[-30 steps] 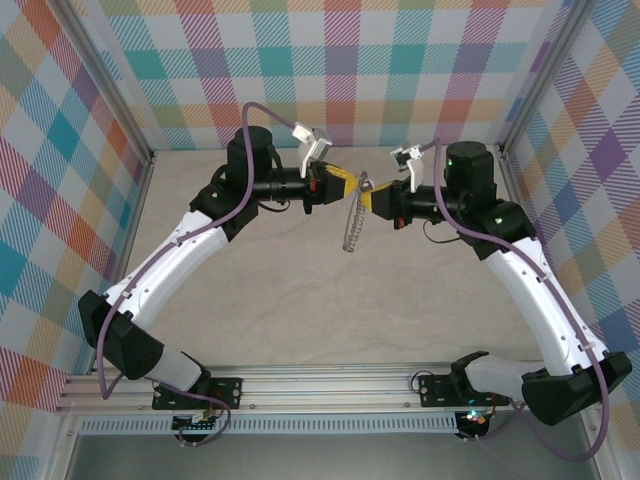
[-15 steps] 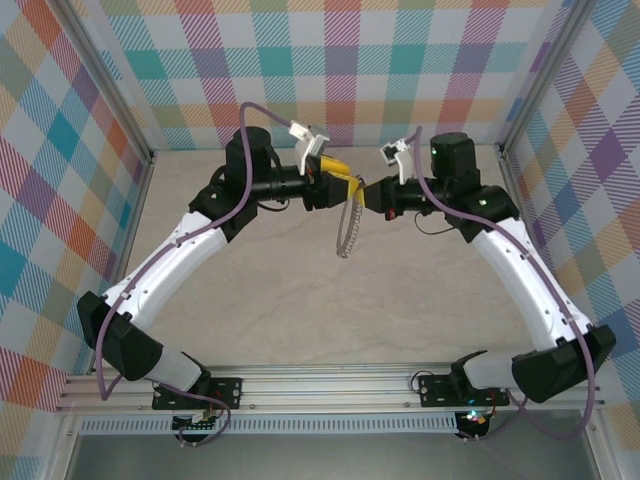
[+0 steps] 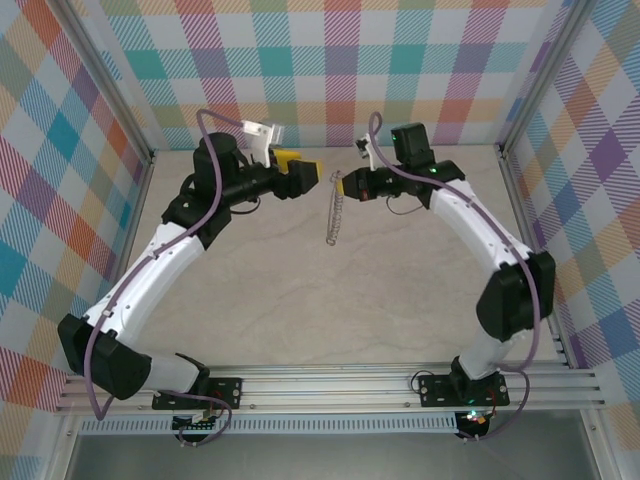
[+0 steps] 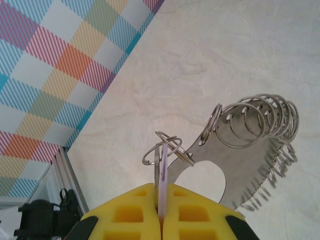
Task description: Put the keys on the keyring
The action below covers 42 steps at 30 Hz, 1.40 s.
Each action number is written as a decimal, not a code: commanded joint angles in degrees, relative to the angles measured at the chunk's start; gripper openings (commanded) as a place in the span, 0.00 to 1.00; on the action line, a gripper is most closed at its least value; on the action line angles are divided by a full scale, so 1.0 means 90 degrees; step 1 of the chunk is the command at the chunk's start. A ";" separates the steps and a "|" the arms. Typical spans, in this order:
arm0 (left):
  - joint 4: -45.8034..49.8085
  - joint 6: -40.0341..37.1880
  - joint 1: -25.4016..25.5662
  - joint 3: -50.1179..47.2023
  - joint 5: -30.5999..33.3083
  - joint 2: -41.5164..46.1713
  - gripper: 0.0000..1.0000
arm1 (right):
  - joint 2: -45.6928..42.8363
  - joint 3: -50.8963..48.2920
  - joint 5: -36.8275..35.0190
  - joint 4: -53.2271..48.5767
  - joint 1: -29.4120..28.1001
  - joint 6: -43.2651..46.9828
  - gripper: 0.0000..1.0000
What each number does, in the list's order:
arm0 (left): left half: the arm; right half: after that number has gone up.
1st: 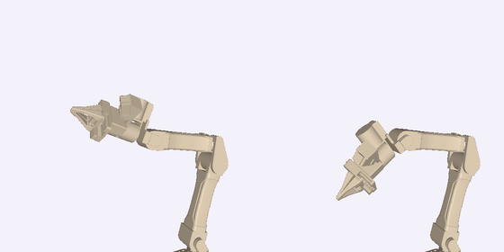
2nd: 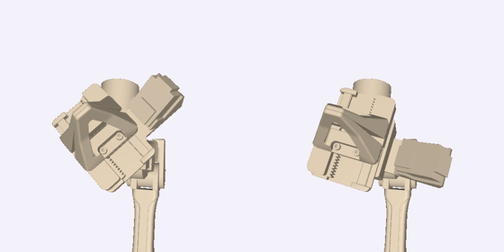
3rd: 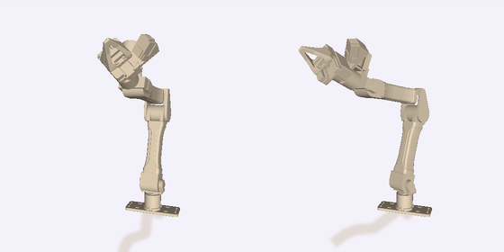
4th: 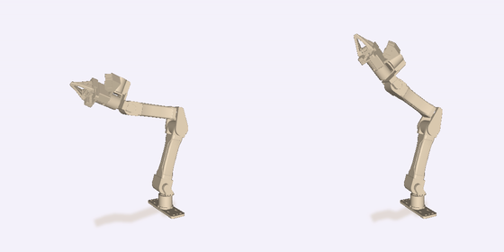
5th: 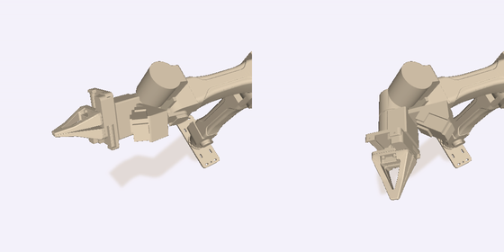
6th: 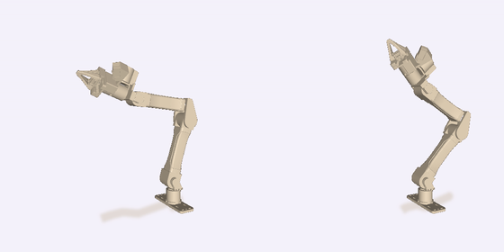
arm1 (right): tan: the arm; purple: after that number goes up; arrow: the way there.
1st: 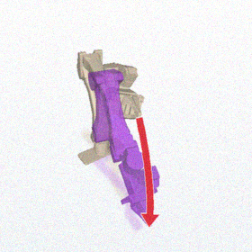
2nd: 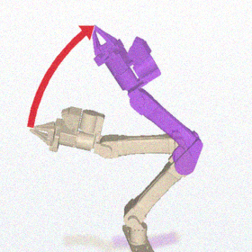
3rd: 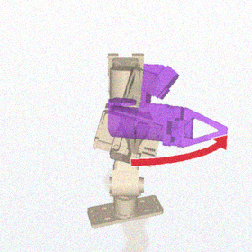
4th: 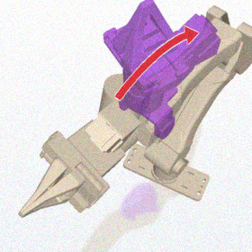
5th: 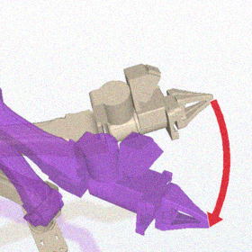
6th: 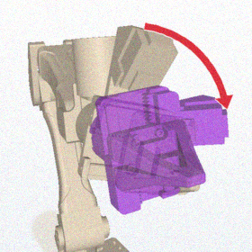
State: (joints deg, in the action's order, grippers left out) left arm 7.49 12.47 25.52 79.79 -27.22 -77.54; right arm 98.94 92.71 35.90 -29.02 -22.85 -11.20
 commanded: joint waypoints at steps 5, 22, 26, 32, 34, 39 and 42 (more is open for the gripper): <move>0.0099 0.0162 -0.0275 -0.0238 0.0271 0.0396 0.79 | 0.1388 0.1026 0.0267 0.0864 0.0020 -0.0503 0.00; 0.0108 0.0273 -0.0306 -0.0566 0.0122 0.0476 0.80 | 0.0652 -0.2886 -0.0071 0.2410 0.0257 -0.0619 0.00; 0.0012 0.0356 -0.0306 -0.0717 0.0077 0.0490 0.80 | 0.0560 -0.3732 0.0047 0.2984 0.0254 -0.0890 0.00; -0.0125 0.0469 -0.0306 -0.0901 0.0066 0.0499 0.81 | 0.0571 -0.4479 0.0245 0.3531 0.0201 -0.1174 0.00; -0.0148 0.0499 -0.0307 -0.0954 0.0065 0.0501 0.81 | 0.0490 -0.4653 0.0310 0.3588 0.0138 -0.1245 0.00; -0.0158 0.0519 -0.0306 -0.1109 0.0037 0.0606 0.89 | -0.0624 -0.5259 0.0382 0.3509 0.0046 -0.1444 0.59; -0.0205 0.0533 -0.0307 -0.1273 0.0063 0.0772 0.97 | -0.1958 -0.5459 -0.0011 0.2826 0.0075 -0.1391 1.00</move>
State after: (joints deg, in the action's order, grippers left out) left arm 7.49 16.86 23.46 69.82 -26.02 -73.21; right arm 90.41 43.94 36.56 -1.48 -22.39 -23.40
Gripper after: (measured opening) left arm 0.952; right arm 0.806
